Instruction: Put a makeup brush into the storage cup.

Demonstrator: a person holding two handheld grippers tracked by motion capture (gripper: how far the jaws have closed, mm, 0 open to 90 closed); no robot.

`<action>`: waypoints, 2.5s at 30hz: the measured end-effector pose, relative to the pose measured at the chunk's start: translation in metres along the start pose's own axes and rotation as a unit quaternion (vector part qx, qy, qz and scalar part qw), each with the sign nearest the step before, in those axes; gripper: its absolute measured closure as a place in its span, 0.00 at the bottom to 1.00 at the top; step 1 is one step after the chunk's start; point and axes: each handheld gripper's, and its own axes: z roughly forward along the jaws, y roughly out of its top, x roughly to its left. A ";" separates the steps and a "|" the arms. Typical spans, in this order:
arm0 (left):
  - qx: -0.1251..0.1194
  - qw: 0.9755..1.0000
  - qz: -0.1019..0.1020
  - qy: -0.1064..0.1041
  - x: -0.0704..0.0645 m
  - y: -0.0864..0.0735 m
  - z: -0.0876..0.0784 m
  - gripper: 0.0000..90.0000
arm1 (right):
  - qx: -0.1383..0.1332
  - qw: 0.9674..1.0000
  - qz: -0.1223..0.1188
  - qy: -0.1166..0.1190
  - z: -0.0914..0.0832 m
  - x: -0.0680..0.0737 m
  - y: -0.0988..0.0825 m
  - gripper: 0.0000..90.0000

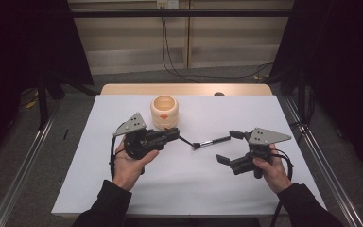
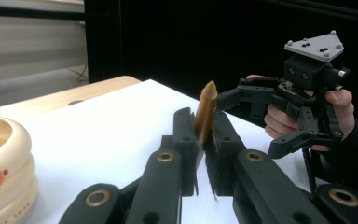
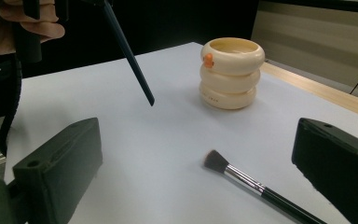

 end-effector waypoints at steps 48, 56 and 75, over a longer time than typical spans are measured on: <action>-0.001 0.995 0.001 0.103 0.061 0.030 -0.019 0.93 | -0.043 0.990 0.023 -0.133 -0.053 0.014 -0.055 0.00; 0.000 0.991 -0.005 0.131 0.076 0.039 -0.014 0.93 | -0.043 0.990 0.027 -0.133 -0.053 0.014 -0.055 0.00; 0.013 0.984 -0.012 0.175 0.100 0.044 -0.002 0.93 | -0.052 0.990 0.022 -0.132 -0.053 0.015 -0.054 0.00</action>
